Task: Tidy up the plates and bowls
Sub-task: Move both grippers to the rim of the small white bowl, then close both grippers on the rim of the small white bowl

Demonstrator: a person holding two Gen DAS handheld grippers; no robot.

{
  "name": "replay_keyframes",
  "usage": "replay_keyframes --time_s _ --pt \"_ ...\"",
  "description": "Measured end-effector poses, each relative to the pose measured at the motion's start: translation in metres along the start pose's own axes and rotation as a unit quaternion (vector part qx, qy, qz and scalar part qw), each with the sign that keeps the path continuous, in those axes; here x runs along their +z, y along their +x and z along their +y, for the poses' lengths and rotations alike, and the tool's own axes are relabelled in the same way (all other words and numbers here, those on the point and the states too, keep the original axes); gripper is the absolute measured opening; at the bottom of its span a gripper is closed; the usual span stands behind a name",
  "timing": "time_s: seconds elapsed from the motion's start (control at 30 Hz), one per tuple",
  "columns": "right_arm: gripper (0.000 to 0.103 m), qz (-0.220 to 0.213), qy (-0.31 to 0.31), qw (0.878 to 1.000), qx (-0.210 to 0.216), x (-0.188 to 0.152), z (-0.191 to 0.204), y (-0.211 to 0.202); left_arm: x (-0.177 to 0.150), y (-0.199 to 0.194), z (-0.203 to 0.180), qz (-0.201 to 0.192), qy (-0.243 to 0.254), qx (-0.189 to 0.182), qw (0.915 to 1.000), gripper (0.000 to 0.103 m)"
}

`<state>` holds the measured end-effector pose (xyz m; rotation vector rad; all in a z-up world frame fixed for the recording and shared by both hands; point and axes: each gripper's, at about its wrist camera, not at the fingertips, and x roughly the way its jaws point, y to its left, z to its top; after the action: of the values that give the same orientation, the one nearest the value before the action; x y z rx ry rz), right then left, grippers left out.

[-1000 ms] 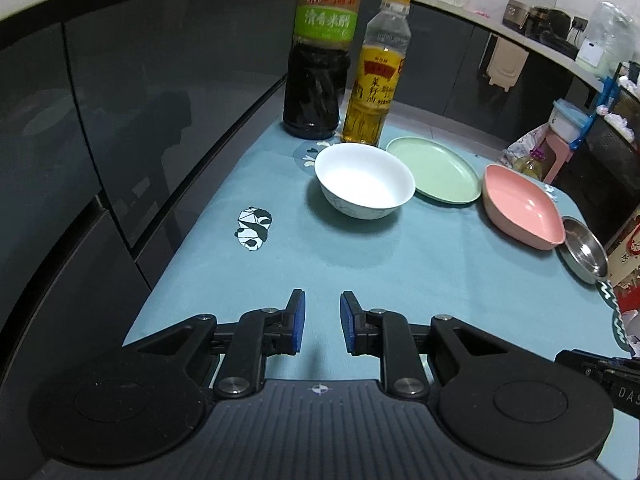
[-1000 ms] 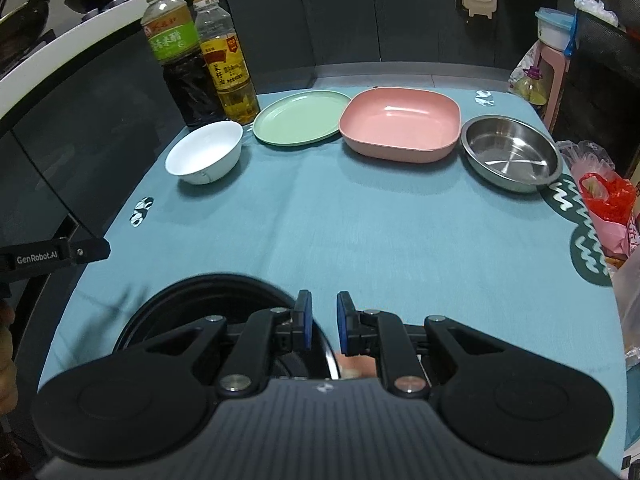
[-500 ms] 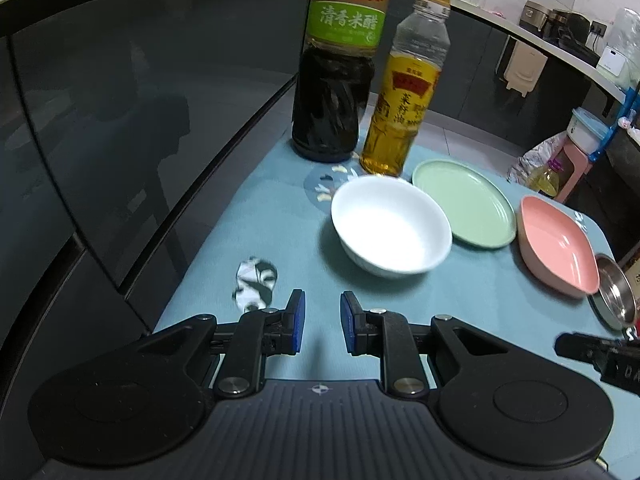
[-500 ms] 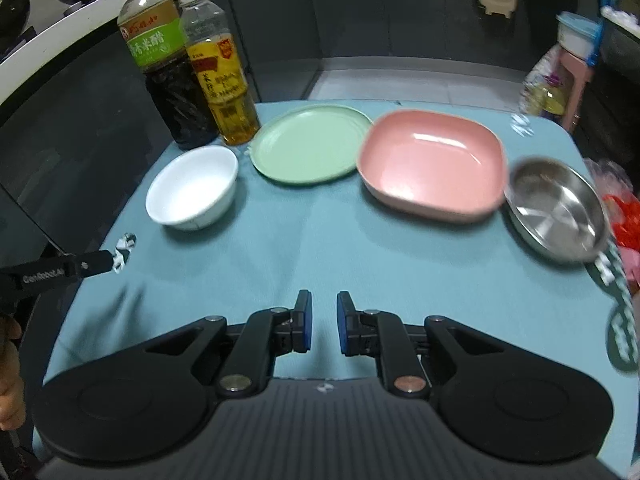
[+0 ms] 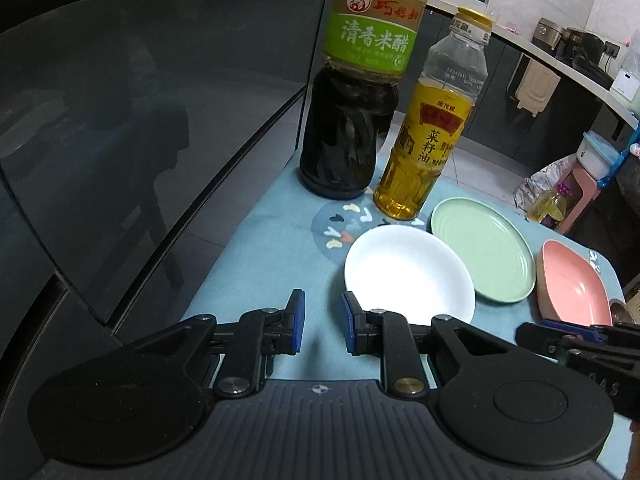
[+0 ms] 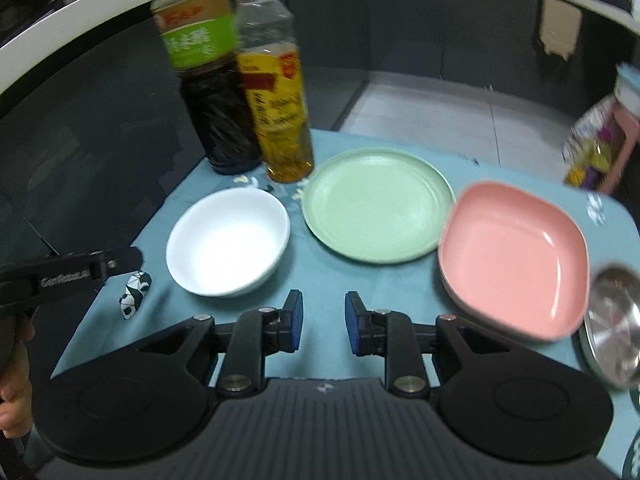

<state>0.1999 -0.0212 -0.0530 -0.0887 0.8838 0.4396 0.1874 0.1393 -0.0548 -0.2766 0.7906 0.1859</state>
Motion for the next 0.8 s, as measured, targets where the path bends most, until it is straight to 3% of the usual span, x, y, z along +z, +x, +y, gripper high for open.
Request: replay_keyframes --time_s 0.27,0.5,0.67,0.8 --pt "0.021 -0.026 0.006 0.999 0.021 0.001 0.003 0.021 -0.001 0.018 -0.005 0.004 -0.005 -0.011 0.9999 0.021" --pt "0.021 -0.035 0.013 0.999 0.007 0.003 0.004 0.036 -0.001 0.034 -0.007 0.019 -0.002 -0.02 0.9996 0.021" --pt "0.021 -0.035 0.02 0.999 0.01 0.001 0.001 0.044 -0.01 0.045 -0.015 0.027 0.029 -0.043 0.9983 0.021" --pt "0.021 -0.064 0.049 0.996 0.032 0.0 -0.007 0.035 -0.015 0.047 -0.021 0.018 0.045 -0.033 0.9983 0.021"
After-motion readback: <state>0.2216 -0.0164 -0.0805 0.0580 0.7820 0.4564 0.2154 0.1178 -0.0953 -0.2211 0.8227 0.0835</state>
